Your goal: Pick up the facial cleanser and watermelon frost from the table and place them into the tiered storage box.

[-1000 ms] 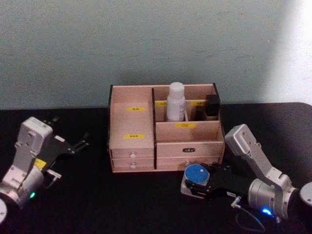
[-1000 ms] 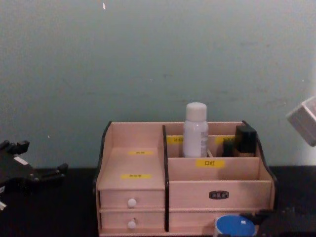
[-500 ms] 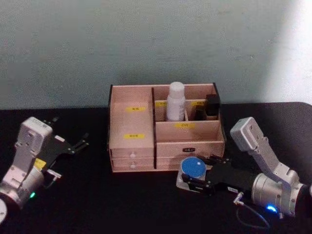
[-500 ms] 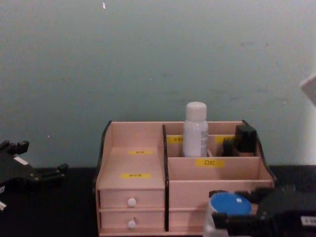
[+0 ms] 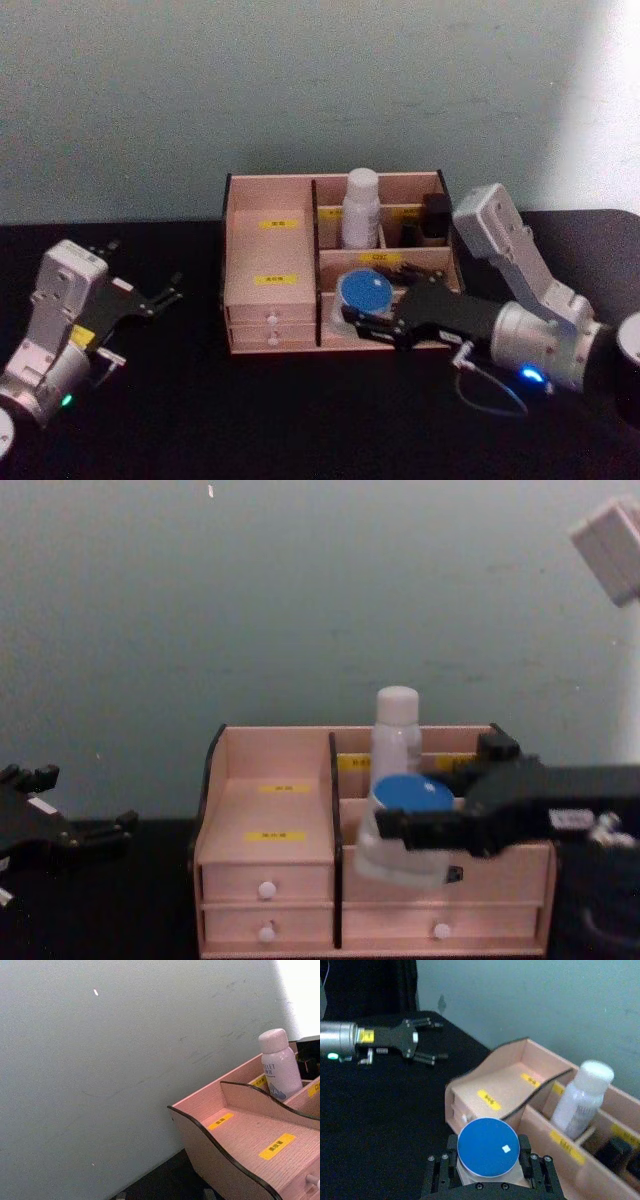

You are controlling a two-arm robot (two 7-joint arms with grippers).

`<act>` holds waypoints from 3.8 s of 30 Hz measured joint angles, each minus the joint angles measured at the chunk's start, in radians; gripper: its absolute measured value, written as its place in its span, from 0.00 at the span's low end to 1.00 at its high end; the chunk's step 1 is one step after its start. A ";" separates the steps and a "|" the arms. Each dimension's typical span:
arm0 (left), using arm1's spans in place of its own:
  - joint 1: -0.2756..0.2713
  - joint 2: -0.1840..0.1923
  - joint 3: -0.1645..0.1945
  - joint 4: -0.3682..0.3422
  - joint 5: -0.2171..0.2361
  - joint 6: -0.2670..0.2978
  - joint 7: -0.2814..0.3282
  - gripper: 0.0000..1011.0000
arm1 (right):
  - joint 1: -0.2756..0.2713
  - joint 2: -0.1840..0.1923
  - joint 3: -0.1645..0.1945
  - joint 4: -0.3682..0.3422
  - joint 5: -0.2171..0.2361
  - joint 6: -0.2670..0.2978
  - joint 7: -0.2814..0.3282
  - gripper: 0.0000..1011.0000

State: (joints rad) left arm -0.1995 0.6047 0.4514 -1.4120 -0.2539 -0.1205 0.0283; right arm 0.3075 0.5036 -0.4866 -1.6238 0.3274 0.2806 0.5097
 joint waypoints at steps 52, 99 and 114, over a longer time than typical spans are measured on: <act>0.000 0.000 0.000 0.000 0.000 0.000 0.000 0.99 | 0.428 -0.347 -0.120 0.628 -0.022 -0.058 0.039 0.71; 0.000 0.000 0.000 0.000 0.000 0.000 0.000 0.99 | 0.455 -0.364 -0.126 0.678 -0.032 -0.023 0.051 0.99; 0.000 0.000 0.000 0.000 0.000 0.000 0.000 0.99 | 0.441 -0.358 -0.110 0.654 -0.020 -0.043 0.051 0.99</act>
State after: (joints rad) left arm -0.1995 0.6047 0.4514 -1.4120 -0.2539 -0.1205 0.0283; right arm 0.7481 0.1455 -0.5970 -0.9701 0.3073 0.2379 0.5605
